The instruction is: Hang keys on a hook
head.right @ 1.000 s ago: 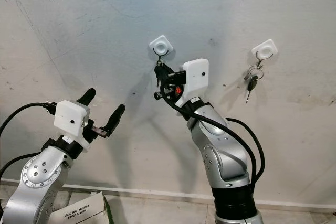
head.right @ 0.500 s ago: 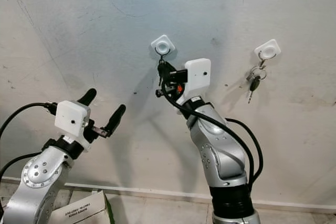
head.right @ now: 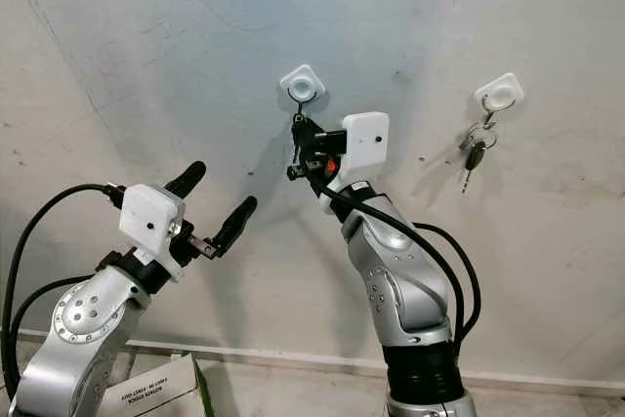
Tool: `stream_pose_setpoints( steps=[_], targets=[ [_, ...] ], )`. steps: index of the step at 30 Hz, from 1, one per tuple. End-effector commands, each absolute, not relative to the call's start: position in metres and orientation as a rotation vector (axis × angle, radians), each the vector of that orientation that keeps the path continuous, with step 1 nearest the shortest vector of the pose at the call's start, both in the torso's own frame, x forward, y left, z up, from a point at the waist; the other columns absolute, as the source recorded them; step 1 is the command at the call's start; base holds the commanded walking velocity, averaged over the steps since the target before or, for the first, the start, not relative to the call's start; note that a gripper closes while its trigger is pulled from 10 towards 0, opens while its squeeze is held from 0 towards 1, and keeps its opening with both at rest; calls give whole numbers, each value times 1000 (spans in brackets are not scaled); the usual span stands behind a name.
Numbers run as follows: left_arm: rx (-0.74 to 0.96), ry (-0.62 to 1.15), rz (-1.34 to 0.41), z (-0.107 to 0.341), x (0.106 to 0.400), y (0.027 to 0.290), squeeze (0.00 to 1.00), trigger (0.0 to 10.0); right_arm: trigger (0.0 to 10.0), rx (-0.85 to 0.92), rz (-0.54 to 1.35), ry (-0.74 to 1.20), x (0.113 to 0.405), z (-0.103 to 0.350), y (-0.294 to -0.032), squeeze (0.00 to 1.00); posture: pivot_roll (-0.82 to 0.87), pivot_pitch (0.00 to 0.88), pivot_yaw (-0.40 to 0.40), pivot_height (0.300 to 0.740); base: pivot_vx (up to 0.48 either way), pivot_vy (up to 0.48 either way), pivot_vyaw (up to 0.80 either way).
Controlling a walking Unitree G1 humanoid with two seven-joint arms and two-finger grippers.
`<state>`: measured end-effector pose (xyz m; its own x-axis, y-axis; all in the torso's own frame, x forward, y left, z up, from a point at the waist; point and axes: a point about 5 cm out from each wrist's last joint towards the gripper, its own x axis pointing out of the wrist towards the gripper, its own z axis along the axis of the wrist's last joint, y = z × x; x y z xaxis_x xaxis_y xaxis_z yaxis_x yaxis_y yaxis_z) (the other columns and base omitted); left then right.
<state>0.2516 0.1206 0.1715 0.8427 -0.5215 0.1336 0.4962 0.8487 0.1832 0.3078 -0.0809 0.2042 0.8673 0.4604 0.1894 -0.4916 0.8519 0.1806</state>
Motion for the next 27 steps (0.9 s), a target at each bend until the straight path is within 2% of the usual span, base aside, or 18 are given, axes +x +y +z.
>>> stream_pose_setpoints(
  steps=[1, 12, 13, 14, 27],
  targets=[
    [153, -176, -545, 170, 254, 121, 0, 10000, 10000, 232, 468, -123, 311, 201, -86, 0, 102, 0, 64, 740, 0, 0, 0],
    [151, -173, -544, 169, 254, 121, 0, 10000, 10000, 248, 466, -89, 311, 194, -85, 0, 102, 0, 65, 740, 0, 0, 0],
    [151, -174, -545, 169, 254, 121, 0, 10000, 10000, 248, 466, -88, 311, 194, -85, 27, 102, 0, 65, 740, 0, 0, 0],
    [151, -173, -545, 169, 254, 121, 0, 10000, 10000, 252, 466, -86, 311, 194, -84, 1000, 102, 0, 65, 740, 0, 0, 0],
    [148, -173, -539, 169, 255, 120, 0, 10000, 10000, 252, 458, -86, 310, 192, -86, 1000, 100, 0, 69, 740, 0, 0, 0]
  ],
)
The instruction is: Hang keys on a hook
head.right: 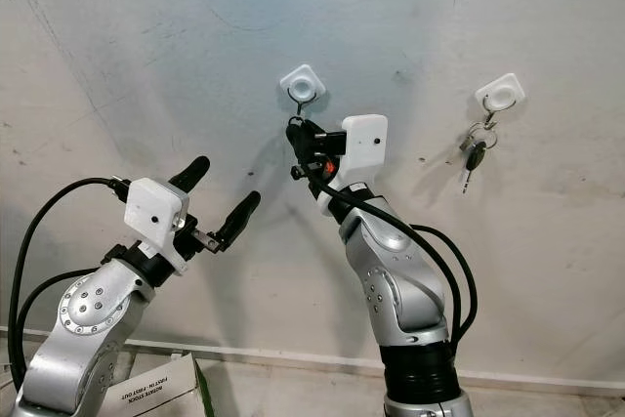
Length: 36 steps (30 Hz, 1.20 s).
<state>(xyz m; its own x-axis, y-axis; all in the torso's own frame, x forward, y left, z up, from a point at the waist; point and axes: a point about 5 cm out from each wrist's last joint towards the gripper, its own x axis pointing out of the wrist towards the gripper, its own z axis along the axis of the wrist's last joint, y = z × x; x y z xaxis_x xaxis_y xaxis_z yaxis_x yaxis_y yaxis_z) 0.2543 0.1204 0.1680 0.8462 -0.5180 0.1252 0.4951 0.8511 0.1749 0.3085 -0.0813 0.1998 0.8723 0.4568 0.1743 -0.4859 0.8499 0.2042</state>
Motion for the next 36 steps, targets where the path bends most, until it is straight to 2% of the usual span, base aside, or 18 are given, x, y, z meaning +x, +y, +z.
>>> stream_pose_setpoints(
  steps=[1, 13, 24, 36],
  targets=[
    [148, -173, -539, 169, 255, 120, 0, 10000, 10000, 252, 458, -86, 310, 192, -86, 1000, 100, 0, 69, 740, 0, 0, 0],
    [160, -165, -522, 166, 255, 123, 0, 10000, 10000, 181, 461, -140, 306, 197, -89, 1000, 102, 0, 71, 740, 0, 0, 0],
    [181, -138, -475, 160, 250, 134, 0, 10000, 10000, 102, 415, -129, 295, 190, -114, 1000, 95, 0, 74, 740, 0, 0, 0],
    [208, -71, -299, 148, 248, 157, 0, 10000, 10000, 77, 369, -66, 271, 173, -127, 1000, 80, 0, 79, 740, 0, 0, 0]
  ],
)
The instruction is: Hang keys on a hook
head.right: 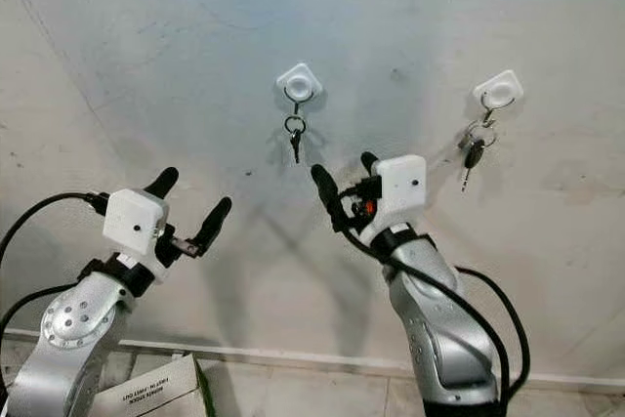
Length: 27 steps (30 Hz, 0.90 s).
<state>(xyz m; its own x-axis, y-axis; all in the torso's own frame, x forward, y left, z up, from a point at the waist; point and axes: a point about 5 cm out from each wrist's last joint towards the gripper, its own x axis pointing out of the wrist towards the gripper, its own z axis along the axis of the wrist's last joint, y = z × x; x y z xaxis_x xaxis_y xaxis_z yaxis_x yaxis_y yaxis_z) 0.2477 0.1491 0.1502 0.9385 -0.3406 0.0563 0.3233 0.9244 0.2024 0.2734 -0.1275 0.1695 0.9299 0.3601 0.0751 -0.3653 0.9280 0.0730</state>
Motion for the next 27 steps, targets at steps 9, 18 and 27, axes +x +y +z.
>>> stream_pose_setpoints(
  steps=[9, 18, 27],
  targets=[
    [198, -31, -160, 142, 242, 171, 0, 10000, 10000, 35, 350, -33, 262, 166, -132, 0, 81, 0, 70, 740, 0, 0, 0],
    [182, -3, -133, 136, 238, 173, 0, 10000, 10000, 29, 323, 14, 261, 161, -138, 0, 69, 0, 60, 740, 0, 0, -512],
    [186, -20, -139, 139, 244, 166, 0, 10000, 10000, 38, 341, -5, 265, 165, -133, 0, 61, 0, 60, 740, 0, 0, -213]
  ],
)
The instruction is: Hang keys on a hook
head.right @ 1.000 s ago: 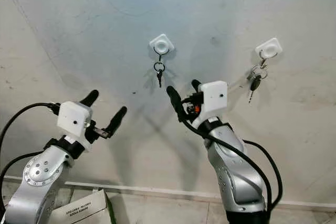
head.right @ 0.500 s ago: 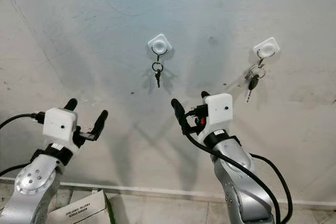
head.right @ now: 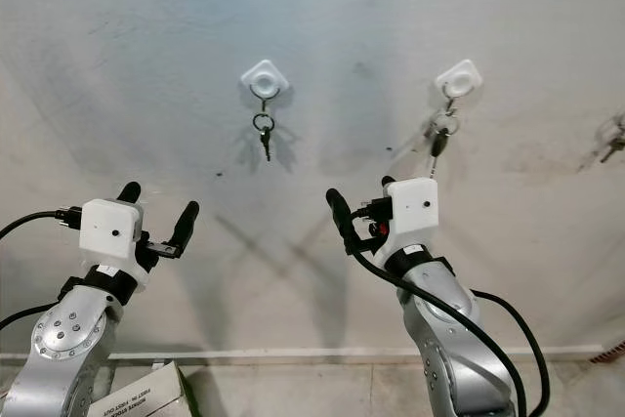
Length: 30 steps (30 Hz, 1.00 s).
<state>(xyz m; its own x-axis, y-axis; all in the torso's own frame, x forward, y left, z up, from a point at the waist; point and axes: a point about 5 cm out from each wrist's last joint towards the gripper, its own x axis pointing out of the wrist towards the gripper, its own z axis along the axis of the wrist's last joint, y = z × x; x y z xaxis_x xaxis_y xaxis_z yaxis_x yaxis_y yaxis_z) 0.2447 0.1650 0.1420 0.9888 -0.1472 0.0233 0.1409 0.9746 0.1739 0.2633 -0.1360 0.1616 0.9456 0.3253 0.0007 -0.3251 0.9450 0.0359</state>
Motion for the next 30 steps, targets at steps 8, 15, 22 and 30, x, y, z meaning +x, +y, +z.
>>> stream_pose_setpoints(
  steps=[8, 15, 22, 30],
  targets=[
    [178, -19, -140, 139, 245, 165, 0, 10000, 10000, 33, 359, -4, 266, 165, -130, 0, 62, 0, 56, 740, 0, 0, 0],
    [172, -19, -150, 139, 245, 164, 0, 10000, 10000, 33, 358, -2, 268, 165, -130, 0, 62, 0, 57, 740, -69, 0, 0],
    [170, -21, -157, 139, 246, 163, 0, 10000, 10000, 36, 356, 1, 268, 164, -130, 0, 62, 0, 57, 740, -272, 0, 0],
    [169, -22, -160, 139, 246, 162, 0, 10000, 10000, 33, 342, 4, 268, 163, -132, 0, 59, 0, 60, 740, -309, 0, 0]
  ],
)
